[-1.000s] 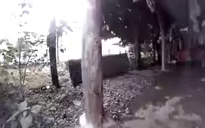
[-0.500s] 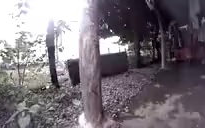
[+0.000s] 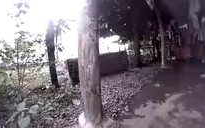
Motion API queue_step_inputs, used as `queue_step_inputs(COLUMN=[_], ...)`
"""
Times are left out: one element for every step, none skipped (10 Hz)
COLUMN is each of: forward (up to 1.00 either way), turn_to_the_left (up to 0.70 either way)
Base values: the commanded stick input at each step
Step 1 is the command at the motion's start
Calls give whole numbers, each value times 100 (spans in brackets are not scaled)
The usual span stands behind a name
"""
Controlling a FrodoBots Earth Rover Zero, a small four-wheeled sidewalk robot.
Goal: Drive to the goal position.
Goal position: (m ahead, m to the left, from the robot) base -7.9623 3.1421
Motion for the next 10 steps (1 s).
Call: queue_step_inputs(forward=[0,0,0,0,0,0,0,0,0,0], turn_to_the_left=[45,45,45,45,45,45,45,45,45,45])
